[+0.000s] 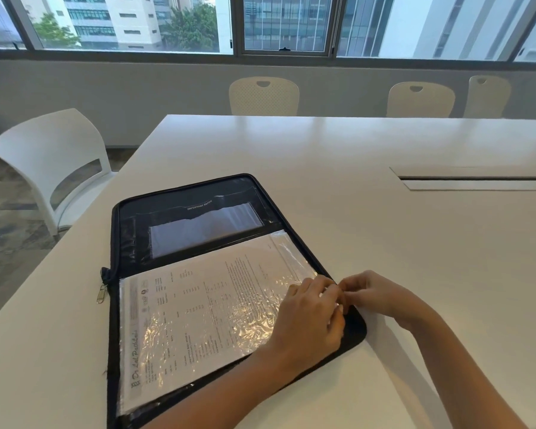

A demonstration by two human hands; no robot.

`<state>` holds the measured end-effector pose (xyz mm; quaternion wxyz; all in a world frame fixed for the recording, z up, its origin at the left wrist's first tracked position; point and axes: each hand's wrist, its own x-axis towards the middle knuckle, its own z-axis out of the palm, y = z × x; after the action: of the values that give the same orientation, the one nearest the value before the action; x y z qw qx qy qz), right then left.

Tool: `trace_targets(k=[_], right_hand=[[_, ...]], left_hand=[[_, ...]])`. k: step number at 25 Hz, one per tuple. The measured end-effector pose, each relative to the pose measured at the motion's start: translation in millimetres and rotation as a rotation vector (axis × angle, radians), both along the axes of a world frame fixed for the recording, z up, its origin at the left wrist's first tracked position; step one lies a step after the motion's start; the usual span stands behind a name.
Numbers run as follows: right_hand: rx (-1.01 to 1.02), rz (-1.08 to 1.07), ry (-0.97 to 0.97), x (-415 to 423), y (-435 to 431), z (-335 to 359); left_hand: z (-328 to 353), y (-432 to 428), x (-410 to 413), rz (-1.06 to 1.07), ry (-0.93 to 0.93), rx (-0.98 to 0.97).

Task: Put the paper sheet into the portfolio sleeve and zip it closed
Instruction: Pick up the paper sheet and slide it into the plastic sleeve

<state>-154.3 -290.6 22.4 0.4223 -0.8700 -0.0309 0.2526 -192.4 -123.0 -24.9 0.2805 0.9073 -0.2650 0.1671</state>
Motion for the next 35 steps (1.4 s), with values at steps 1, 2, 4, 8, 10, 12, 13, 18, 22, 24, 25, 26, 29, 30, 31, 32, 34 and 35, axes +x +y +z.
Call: trace_targets(k=[1,2,4,8,10,12,13,18,22,24,25,26,29,30,31,32,34,35], right_hand=[[-0.002,0.006,0.012,-3.6,-0.6,0.6],[-0.005,0.002,0.016,-6.7,-0.5,0.2],[-0.034,-0.040,-0.029,-12.5,2.4,-5.1],[-0.295,-0.093,-0.274,-25.0,7.8,-23.0],[-0.395,-0.130,-0.385,-25.3,8.5,-25.4],[-0.427,-0.169,-0.437,-24.3,12.1,-22.0],[-0.431,-0.198,-0.444,-25.0,14.2,-20.0],[-0.534,-0.306,-0.271,-45.8,5.6,-17.4],[-0.216,-0.470,-0.051,-59.6,3.6,-16.3],[-0.125,-0.526,-0.025,-59.2,4.2,-18.5],[-0.099,-0.552,-0.021,-56.8,4.2,-19.7],[-0.088,-0.573,-0.021,-53.4,3.8,-20.7],[-0.136,-0.636,-0.081,-32.2,-0.8,-25.7],[-0.166,-0.653,-0.117,-20.4,-2.2,-25.6],[-0.195,-0.662,-0.154,-5.7,-3.5,-24.4],[-0.227,-0.662,-0.189,10.6,-4.1,-22.0],[-0.264,-0.672,-0.241,44.4,-0.7,-15.3],[-0.270,-0.683,-0.264,60.2,2.6,-13.1]], left_hand=[[0.4,3.7,2.4,0.019,0.009,0.016],[0.9,8.0,4.7,0.033,0.017,0.042],[1.1,17.1,8.7,0.034,0.043,0.122],[-1.8,41.3,14.6,0.014,0.101,0.245],[-3.7,55.0,17.8,-0.002,0.116,0.306],[-6.0,65.4,19.0,-0.022,0.121,0.370],[-7.1,69.2,18.6,-0.034,0.127,0.390],[0.2,108.1,38.8,0.112,0.142,0.280],[19.1,194.2,100.7,0.479,0.139,0.271],[26.1,236.3,132.3,0.612,0.189,0.332],[28.5,253.1,145.7,0.654,0.226,0.364],[30.4,266.5,157.8,0.685,0.265,0.393],[32.7,296.2,182.6,0.743,0.333,0.466],[32.4,304.5,187.1,0.756,0.339,0.478],[31.5,312.1,189.7,0.774,0.340,0.485],[29.7,319.4,190.8,0.795,0.341,0.487],[25.2,331.5,190.2,0.846,0.349,0.477],[23.4,336.3,189.1,0.870,0.355,0.463]])
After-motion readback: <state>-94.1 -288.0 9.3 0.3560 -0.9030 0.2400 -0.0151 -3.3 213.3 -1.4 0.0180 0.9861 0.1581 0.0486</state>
